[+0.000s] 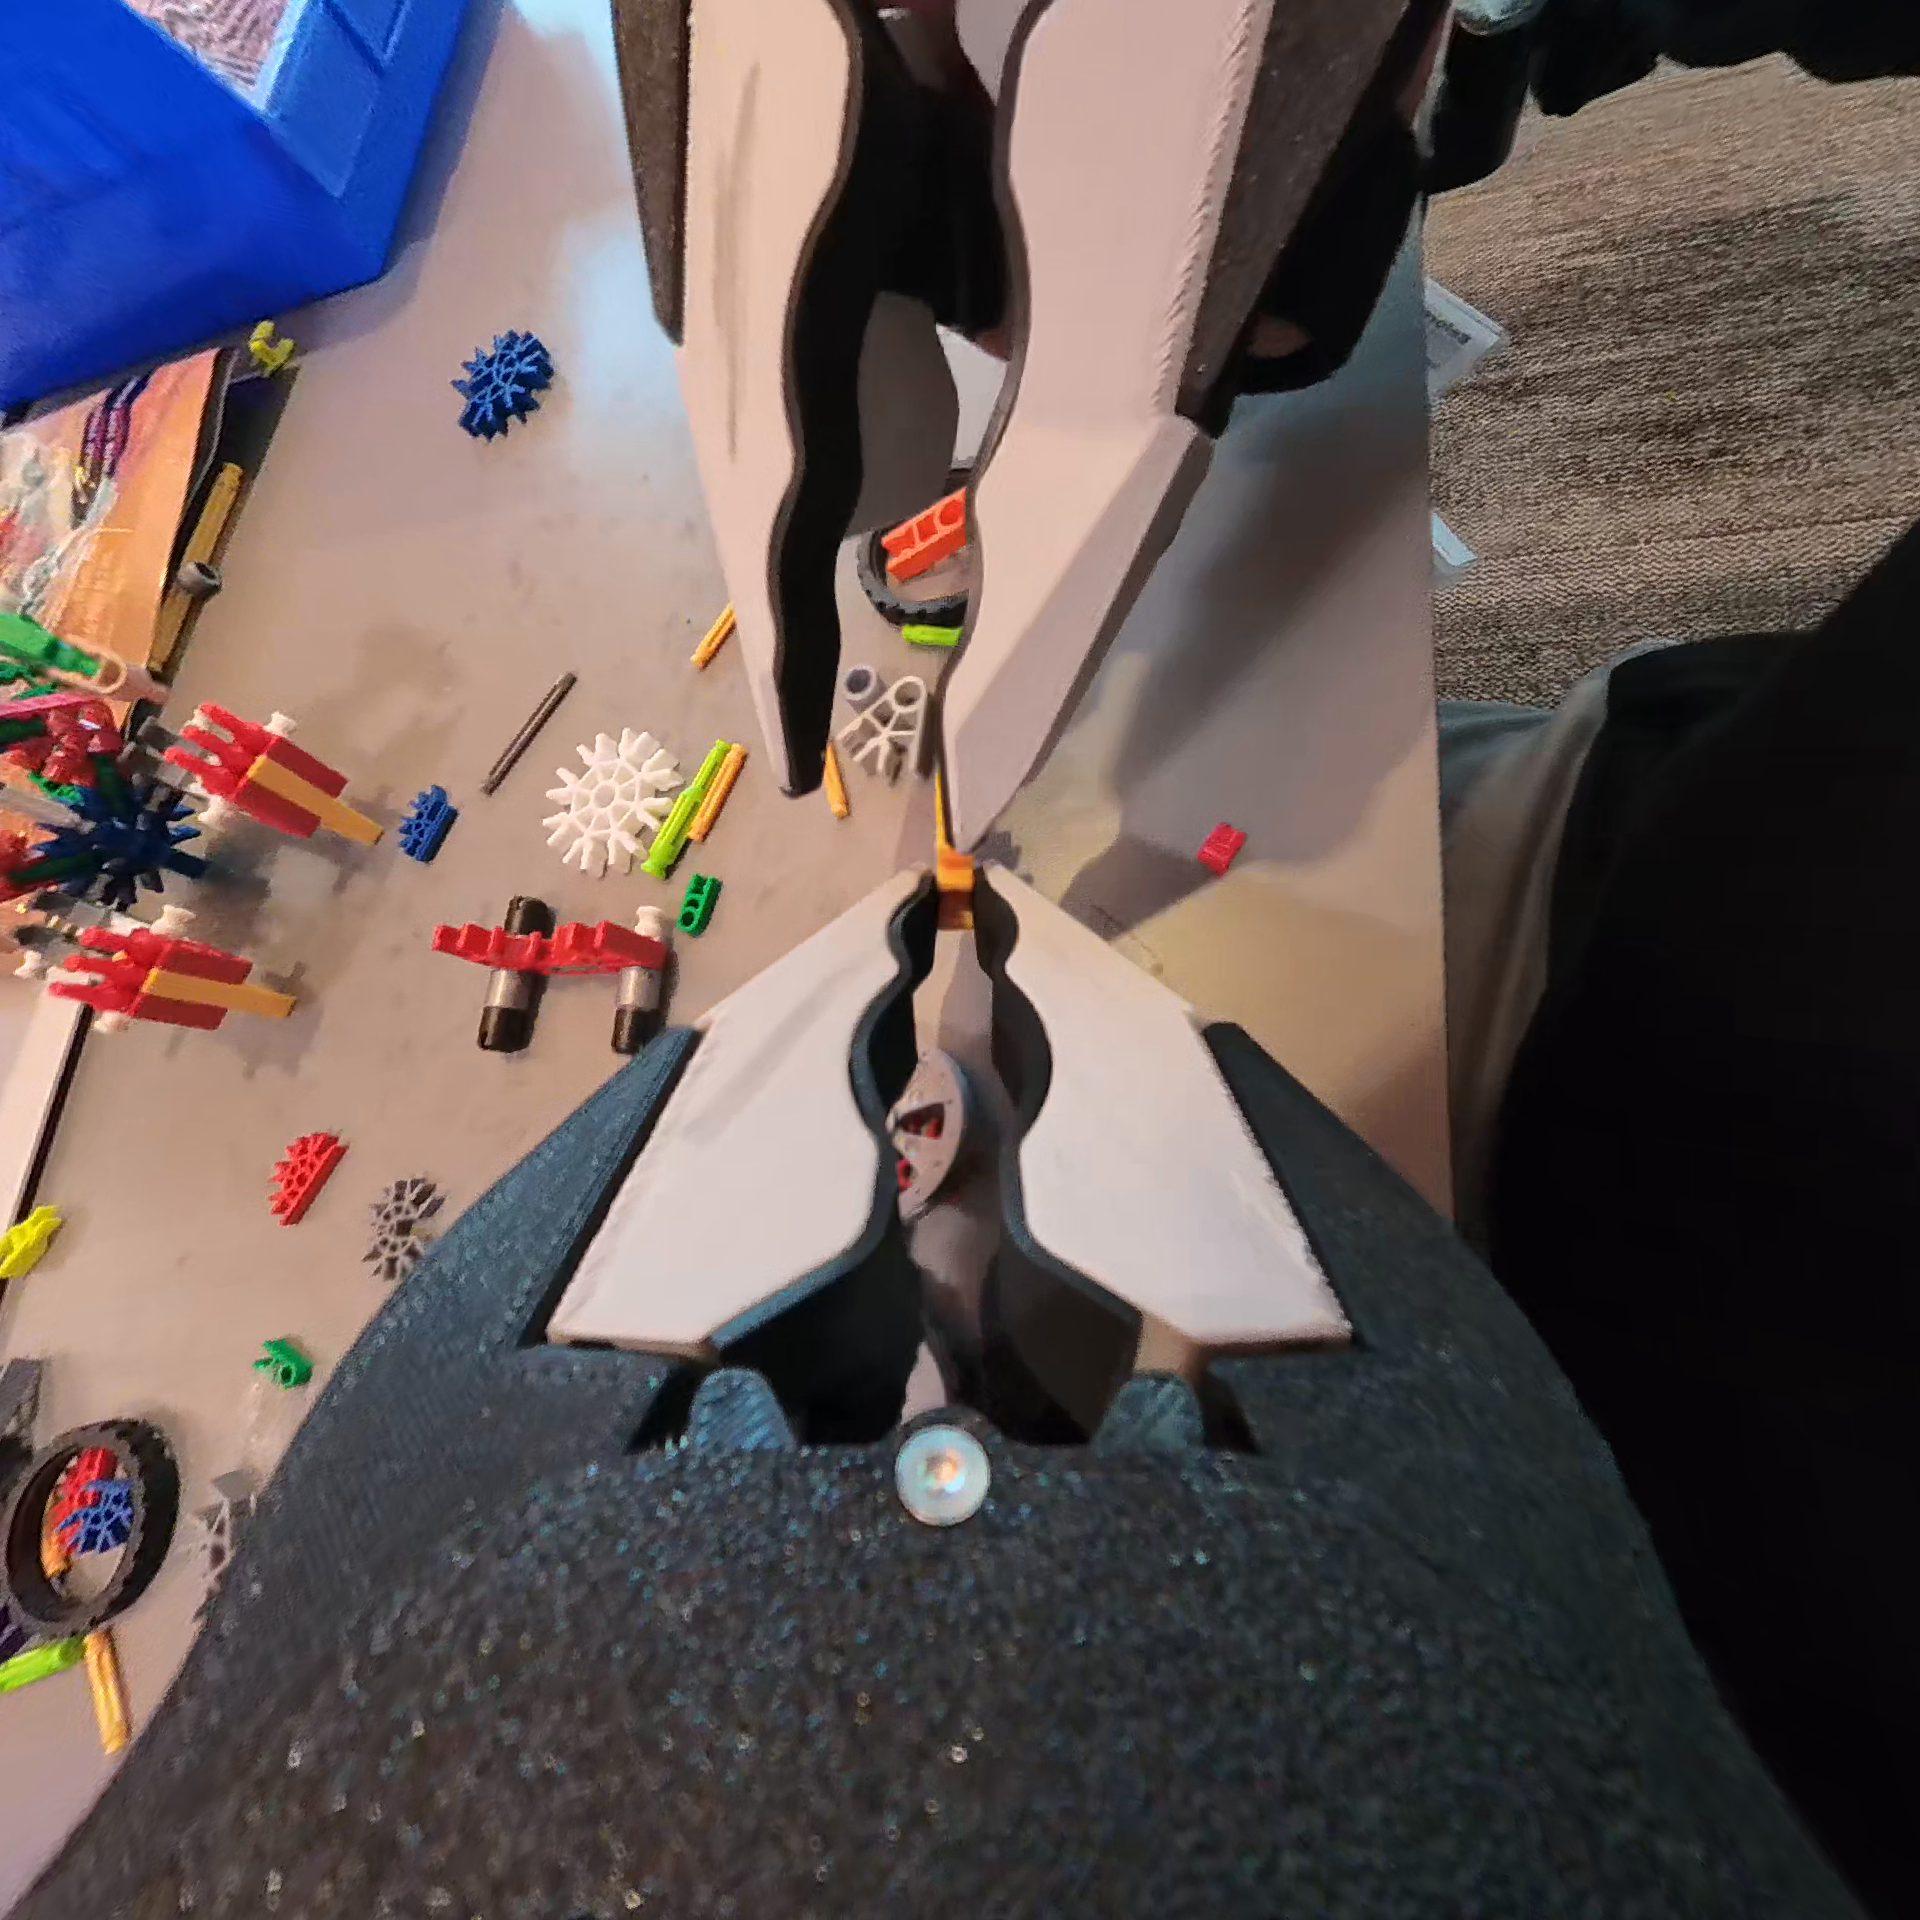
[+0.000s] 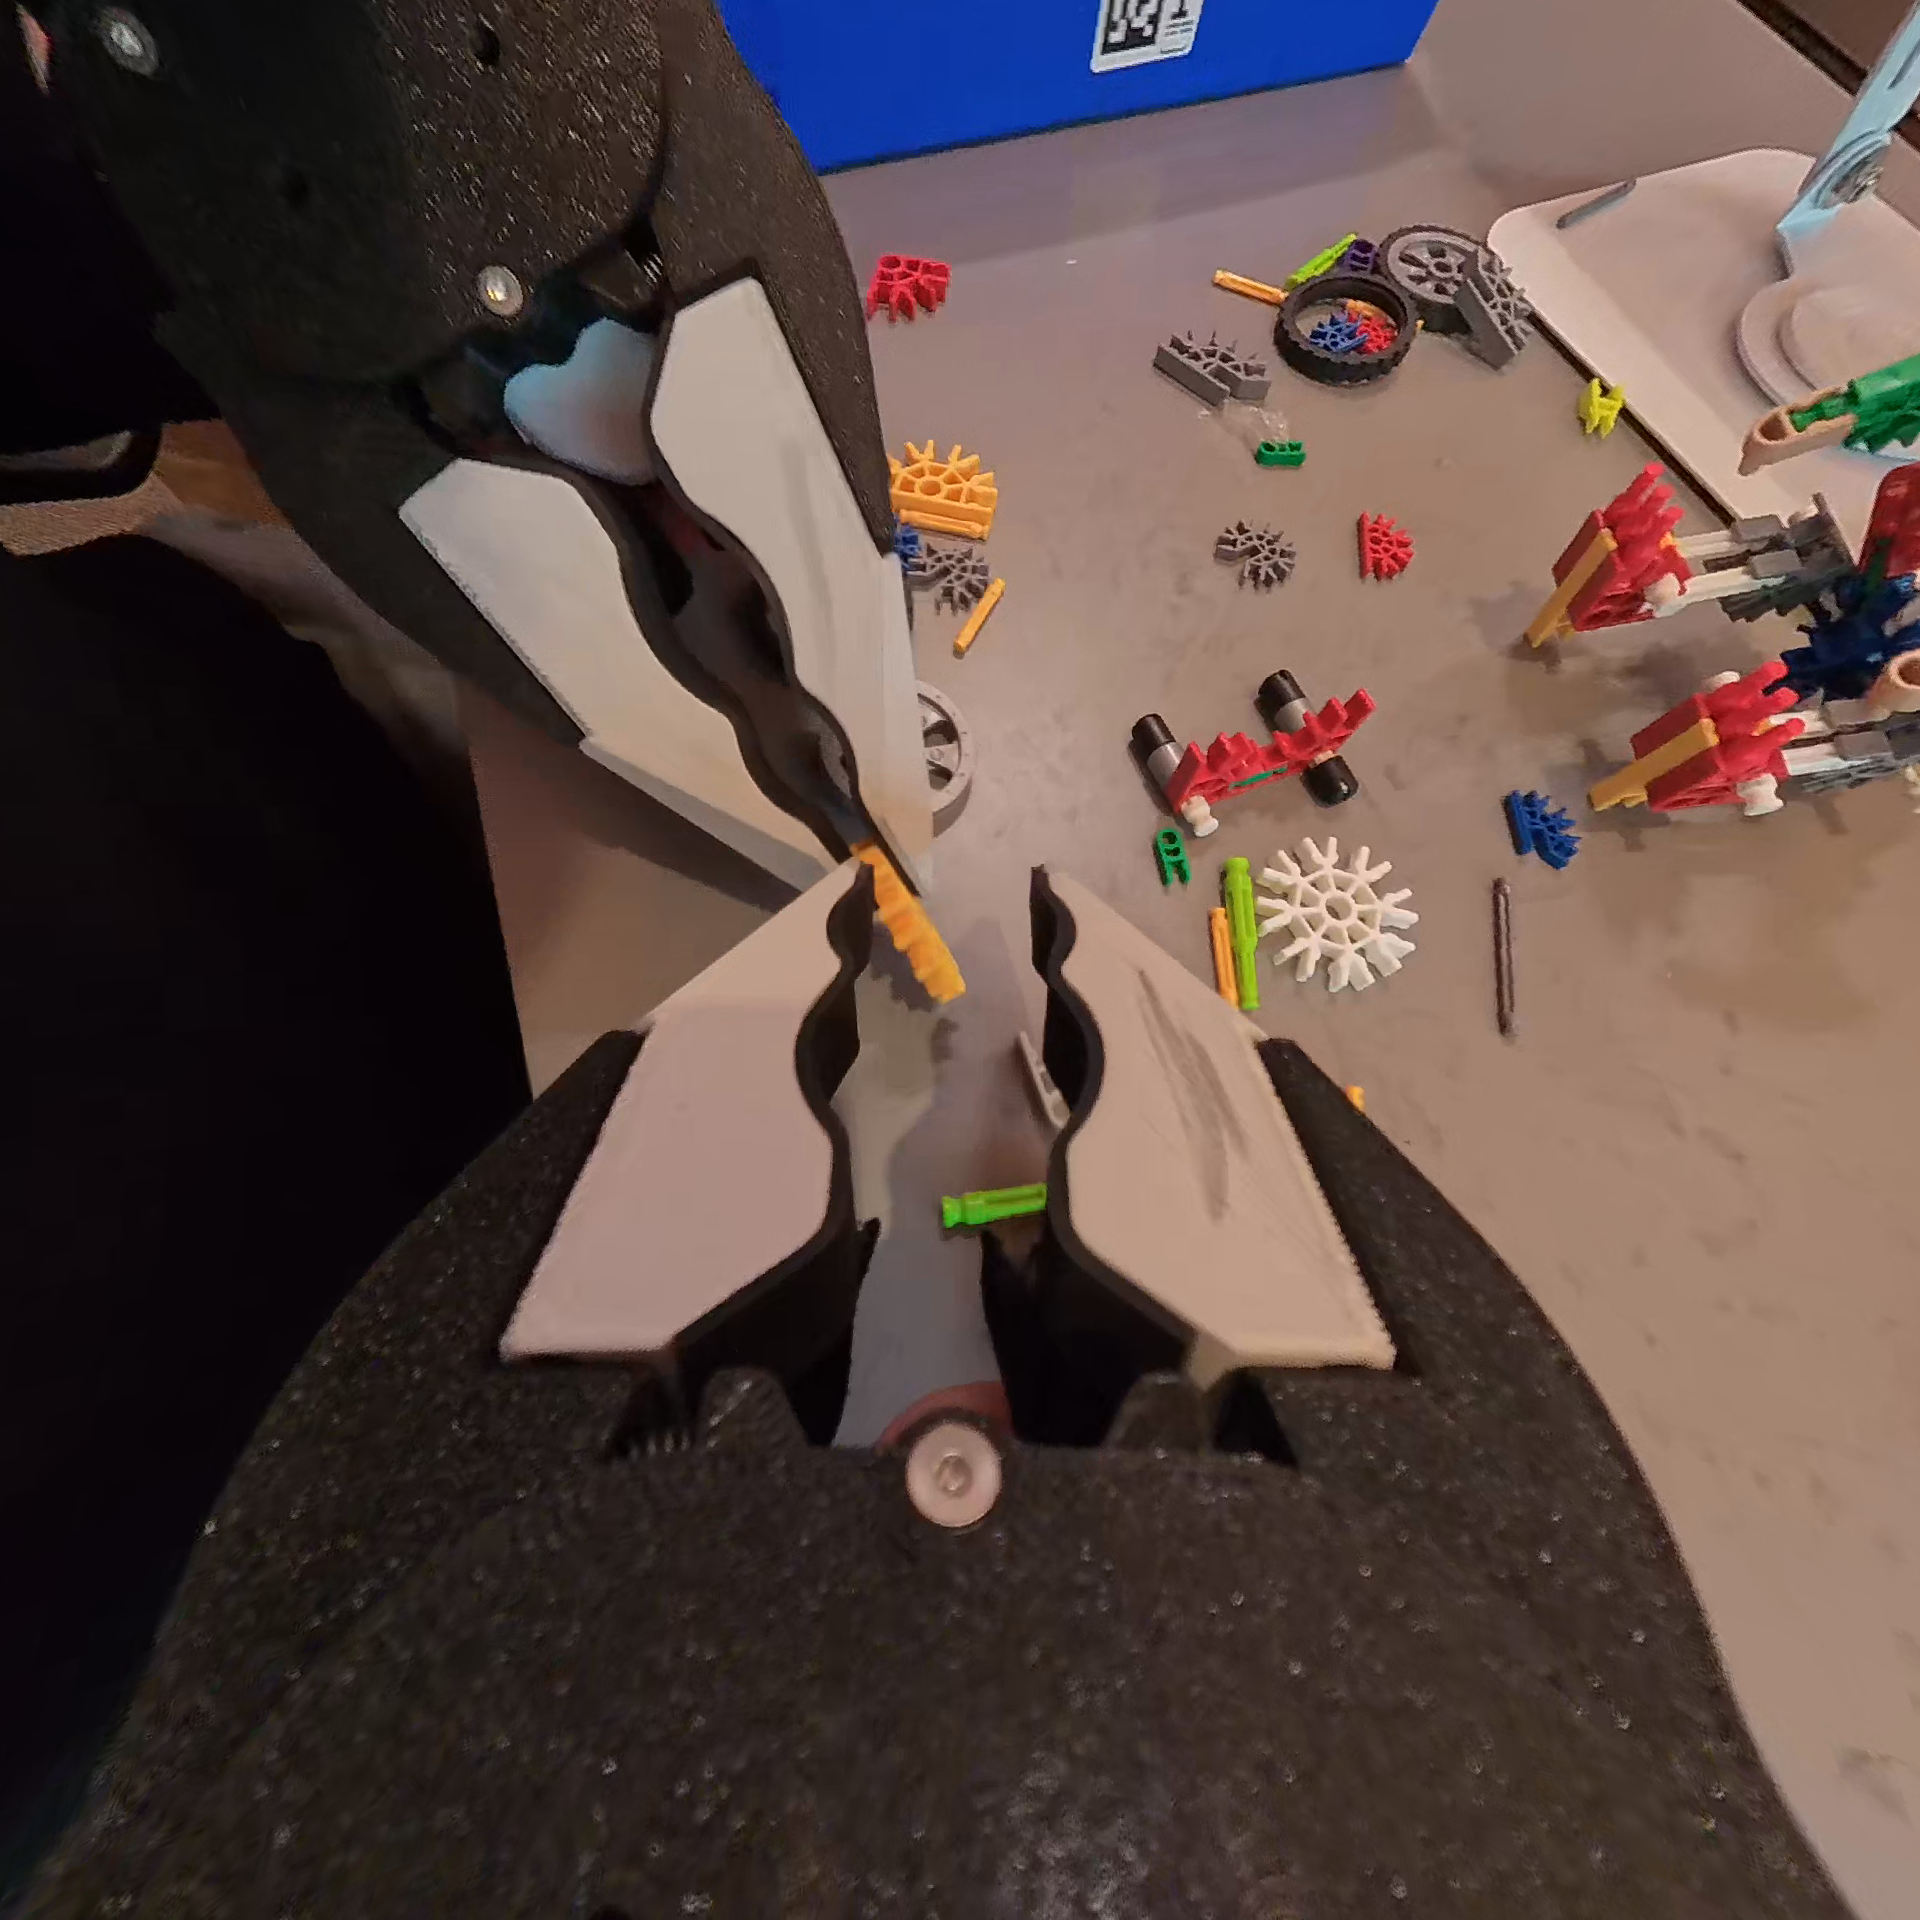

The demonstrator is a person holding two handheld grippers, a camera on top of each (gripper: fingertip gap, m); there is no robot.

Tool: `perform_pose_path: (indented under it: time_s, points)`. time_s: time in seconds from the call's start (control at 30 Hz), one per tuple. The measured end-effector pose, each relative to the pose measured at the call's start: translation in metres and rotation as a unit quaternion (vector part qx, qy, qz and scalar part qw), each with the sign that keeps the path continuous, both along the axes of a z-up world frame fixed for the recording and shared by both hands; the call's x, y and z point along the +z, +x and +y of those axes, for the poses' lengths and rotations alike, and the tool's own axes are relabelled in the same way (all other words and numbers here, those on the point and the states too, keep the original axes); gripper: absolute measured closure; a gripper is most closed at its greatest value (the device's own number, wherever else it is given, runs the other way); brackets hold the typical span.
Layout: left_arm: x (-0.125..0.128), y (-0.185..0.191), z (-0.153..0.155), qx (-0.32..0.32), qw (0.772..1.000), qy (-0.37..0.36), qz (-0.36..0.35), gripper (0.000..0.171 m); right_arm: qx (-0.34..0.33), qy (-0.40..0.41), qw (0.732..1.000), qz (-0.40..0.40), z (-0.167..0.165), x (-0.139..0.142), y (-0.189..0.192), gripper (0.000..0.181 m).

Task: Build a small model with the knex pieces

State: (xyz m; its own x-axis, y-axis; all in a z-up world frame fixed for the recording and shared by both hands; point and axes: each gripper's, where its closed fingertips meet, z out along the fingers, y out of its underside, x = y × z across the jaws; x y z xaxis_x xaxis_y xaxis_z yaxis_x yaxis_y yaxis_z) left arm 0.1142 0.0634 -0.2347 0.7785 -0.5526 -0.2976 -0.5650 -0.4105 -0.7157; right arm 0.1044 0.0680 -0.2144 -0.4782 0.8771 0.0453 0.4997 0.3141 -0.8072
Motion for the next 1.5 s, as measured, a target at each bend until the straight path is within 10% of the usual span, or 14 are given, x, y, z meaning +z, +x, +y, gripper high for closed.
perform_pose_path:
  time_s: [0.53,1.2,1.5]
  points:
    - [0.003,-0.107,-0.012,0.152,0.987,-0.022,0.051,0.159,-0.120,0.031,0.992,-0.027,0.077,0.003,0.035,0.138]
    - [0.001,-0.099,-0.016,0.139,0.989,-0.024,0.043,0.148,-0.159,0.076,0.980,-0.098,0.106,-0.015,0.090,0.132]
    - [0.004,-0.096,-0.011,0.134,0.990,-0.020,0.045,0.148,-0.232,0.067,0.960,-0.140,0.138,-0.038,0.082,0.167]
